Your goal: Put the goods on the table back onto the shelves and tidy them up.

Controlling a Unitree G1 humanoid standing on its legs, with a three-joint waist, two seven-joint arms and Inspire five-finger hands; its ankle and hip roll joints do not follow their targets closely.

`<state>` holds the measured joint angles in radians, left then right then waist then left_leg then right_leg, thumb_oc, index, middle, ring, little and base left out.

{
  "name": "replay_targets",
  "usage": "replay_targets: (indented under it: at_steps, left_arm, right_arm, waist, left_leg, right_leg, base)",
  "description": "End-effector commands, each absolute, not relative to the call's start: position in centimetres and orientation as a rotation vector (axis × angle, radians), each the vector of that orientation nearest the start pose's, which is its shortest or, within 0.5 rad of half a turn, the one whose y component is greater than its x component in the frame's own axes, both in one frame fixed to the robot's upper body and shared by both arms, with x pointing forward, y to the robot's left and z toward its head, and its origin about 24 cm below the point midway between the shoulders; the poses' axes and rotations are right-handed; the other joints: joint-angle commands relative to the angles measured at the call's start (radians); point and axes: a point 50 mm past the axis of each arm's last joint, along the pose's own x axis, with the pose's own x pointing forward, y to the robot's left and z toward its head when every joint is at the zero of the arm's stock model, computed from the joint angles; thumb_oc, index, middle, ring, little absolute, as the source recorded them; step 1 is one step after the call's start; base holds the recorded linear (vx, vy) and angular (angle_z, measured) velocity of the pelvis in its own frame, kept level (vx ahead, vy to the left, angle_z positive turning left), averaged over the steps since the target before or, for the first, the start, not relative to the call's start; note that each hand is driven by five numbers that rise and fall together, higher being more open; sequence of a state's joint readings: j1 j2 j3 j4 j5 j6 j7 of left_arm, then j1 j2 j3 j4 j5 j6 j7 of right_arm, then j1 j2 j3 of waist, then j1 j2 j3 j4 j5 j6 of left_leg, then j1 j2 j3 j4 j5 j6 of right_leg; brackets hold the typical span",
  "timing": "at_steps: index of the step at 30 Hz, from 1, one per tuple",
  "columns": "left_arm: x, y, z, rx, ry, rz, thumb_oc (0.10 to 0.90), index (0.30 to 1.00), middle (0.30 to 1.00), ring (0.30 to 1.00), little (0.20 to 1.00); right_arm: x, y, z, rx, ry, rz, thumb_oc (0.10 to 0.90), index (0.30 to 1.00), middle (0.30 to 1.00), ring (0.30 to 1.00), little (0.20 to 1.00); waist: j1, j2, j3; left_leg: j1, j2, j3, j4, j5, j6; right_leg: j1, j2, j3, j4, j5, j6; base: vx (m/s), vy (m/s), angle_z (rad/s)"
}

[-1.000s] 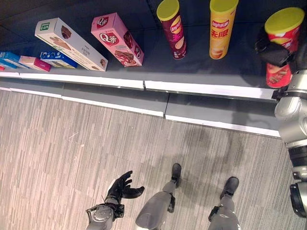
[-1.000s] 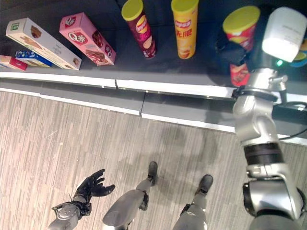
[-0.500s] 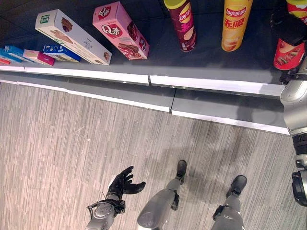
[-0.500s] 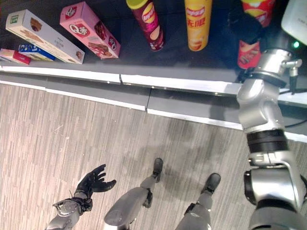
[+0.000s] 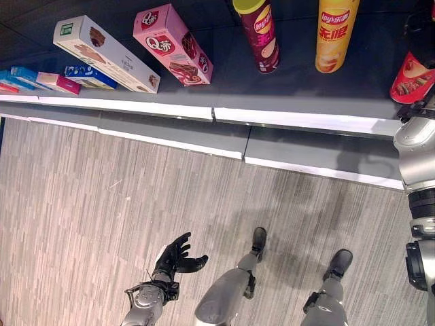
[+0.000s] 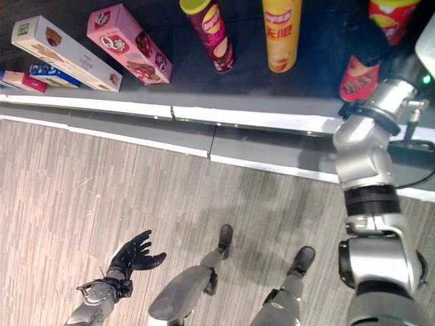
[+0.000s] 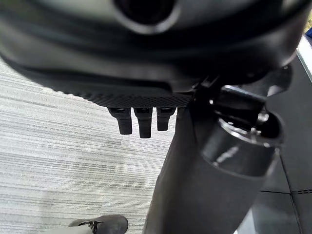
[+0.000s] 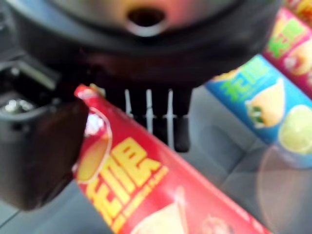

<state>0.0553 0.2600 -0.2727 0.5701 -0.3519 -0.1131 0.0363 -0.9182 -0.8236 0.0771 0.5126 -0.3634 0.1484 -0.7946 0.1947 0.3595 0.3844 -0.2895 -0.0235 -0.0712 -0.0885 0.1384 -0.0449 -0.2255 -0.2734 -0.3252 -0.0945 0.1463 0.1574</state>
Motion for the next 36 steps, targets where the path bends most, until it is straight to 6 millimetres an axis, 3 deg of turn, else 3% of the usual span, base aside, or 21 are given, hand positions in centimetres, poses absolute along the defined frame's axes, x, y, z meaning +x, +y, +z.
replay_targets:
  at_steps: [1,16,18,19,20,36]
  left_arm:
    - [19.73,19.39,-7.79,0.074,0.506,-0.029,0.800,0.900,0.900,0.900,0.900]
    - [19.92,19.41,-7.57,0.075,0.492,-0.022,0.800,0.900,0.900,0.900,0.900]
    - [19.81,19.40,-7.65,0.078,0.496,-0.023,0.800,0.900,0.900,0.900,0.900]
    - [19.81,19.44,-7.63,0.079,0.496,-0.023,0.800,0.900,0.900,0.900,0.900]
    - [19.81,19.44,-7.63,0.079,0.496,-0.023,0.800,0.900,0.900,0.900,0.900]
    - [20.14,19.51,-7.41,0.098,0.490,-0.028,0.800,0.900,0.900,0.900,0.900]
  right_arm:
    - [31.00,-30.17,36.02,-0.929,-0.910,-1.193,0.400,0.300,0.300,0.300,0.300]
    - [31.23,-30.99,36.14,-0.934,-0.872,-1.199,0.400,0.300,0.300,0.300,0.300]
    - [31.23,-31.01,36.05,-0.937,-0.870,-1.199,0.654,0.681,0.681,0.681,0.681]
    - [31.18,-31.04,36.05,-0.938,-0.871,-1.200,0.748,0.822,0.822,0.822,0.822]
    - [31.15,-31.07,36.03,-0.939,-0.871,-1.201,0.800,0.900,0.900,0.900,0.900]
    - [31.27,-30.18,35.24,-0.876,-0.894,-1.167,0.800,0.900,0.900,0.900,0.900]
  waist:
    - [0.014,-0.002,-0.039]
    - [0.019,-0.001,-0.037]
    - [0.017,0.000,-0.037]
    - [0.016,0.002,-0.037]
    - [0.014,0.002,-0.037]
    - [0.004,-0.002,-0.044]
  left_leg:
    - [-0.039,0.016,-0.025,0.001,-0.037,-0.071]
    - [-0.048,0.013,-0.031,0.001,-0.034,-0.071]
    - [-0.047,0.013,-0.033,0.001,-0.034,-0.071]
    - [-0.047,0.013,-0.034,0.001,-0.033,-0.071]
    - [-0.047,0.013,-0.035,0.001,-0.033,-0.071]
    - [-0.033,0.014,-0.043,0.001,-0.038,-0.070]
  right_leg:
    - [0.023,-0.085,0.052,0.069,-0.089,0.087]
    - [0.012,-0.084,0.064,0.074,-0.096,0.084]
    - [0.012,-0.084,0.064,0.074,-0.097,0.084]
    - [0.012,-0.084,0.065,0.074,-0.097,0.084]
    - [0.012,-0.084,0.066,0.075,-0.098,0.083]
    - [0.025,-0.075,0.082,0.073,-0.108,0.078]
  base:
    - [0.00,0.000,0.00]
    - [0.00,0.000,0.00]
    - [0.00,0.000,0.00]
    - [0.00,0.000,0.00]
    - [0.00,0.000,0.00]
    - [0.00,0.000,0.00]
